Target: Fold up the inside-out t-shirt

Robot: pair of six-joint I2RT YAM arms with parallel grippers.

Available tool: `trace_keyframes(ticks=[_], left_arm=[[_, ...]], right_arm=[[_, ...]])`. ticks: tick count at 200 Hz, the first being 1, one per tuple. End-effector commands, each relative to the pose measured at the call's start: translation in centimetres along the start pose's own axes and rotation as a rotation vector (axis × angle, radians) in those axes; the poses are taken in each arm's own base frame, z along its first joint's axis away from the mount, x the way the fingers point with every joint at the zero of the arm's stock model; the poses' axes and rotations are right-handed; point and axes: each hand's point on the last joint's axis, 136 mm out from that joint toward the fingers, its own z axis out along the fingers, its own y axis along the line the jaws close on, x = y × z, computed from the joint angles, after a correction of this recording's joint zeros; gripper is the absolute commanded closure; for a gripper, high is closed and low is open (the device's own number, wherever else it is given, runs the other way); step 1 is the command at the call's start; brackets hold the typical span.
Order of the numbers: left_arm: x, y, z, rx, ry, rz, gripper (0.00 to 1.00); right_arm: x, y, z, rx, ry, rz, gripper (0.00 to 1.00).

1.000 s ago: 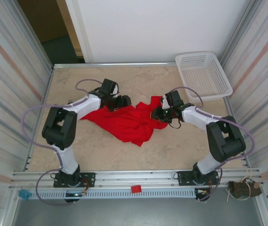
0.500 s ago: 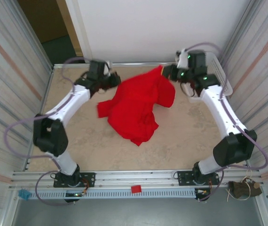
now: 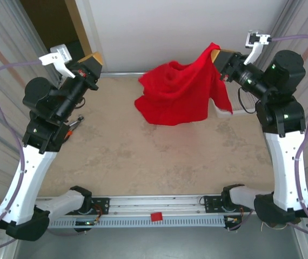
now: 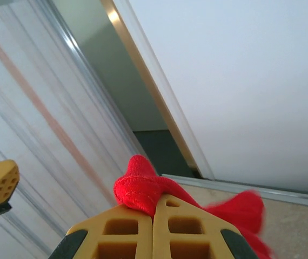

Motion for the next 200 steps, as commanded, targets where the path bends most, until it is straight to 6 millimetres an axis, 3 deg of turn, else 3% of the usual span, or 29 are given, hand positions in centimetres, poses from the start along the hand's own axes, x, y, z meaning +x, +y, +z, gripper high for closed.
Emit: trace_keyframes(ticks=[1, 5, 17, 39, 74, 102, 132, 154, 200], left_arm=[[2.8, 0.9, 1.0, -0.021, 0.076, -0.015, 1.0], [3.5, 1.0, 1.1, -0.025, 0.098, -0.011, 0.96], [6.6, 1.8, 1.5, -0.043, 0.17, -0.006, 0.71], [14.0, 4.3, 1.8, -0.083, 0.305, -0.029, 0.42], [24.3, 5.7, 1.9, -0.025, 0.489, 0.013, 0.29], [29.9, 3.7, 2.7, 0.148, 0.616, 0.095, 0.24], [34.6, 0.7, 3.3, 0.291, 0.731, 0.111, 0.24], [36.8, -0.9, 3.7, 0.356, 0.764, 0.104, 0.23], [38.9, 0.8, 5.8, 0.275, 0.766, 0.139, 0.22]], right_arm=[[-0.2, 1.8, -0.7, -0.073, -0.011, 0.026, 1.0], [0.1, 1.8, -0.6, -0.074, -0.002, 0.033, 1.0], [0.9, 1.6, -0.1, -0.078, 0.029, 0.045, 1.0], [2.3, 0.8, 0.6, -0.067, 0.065, 0.058, 1.0], [3.2, 0.4, 0.6, -0.061, 0.085, 0.061, 1.0], [3.6, 0.3, 0.2, -0.052, 0.097, 0.056, 1.0], [3.8, 0.0, -0.1, -0.036, 0.091, 0.056, 1.0], [3.7, -0.1, -0.1, -0.033, 0.087, 0.054, 1.0], [3.1, 0.1, -0.7, -0.037, 0.079, 0.048, 1.0]])
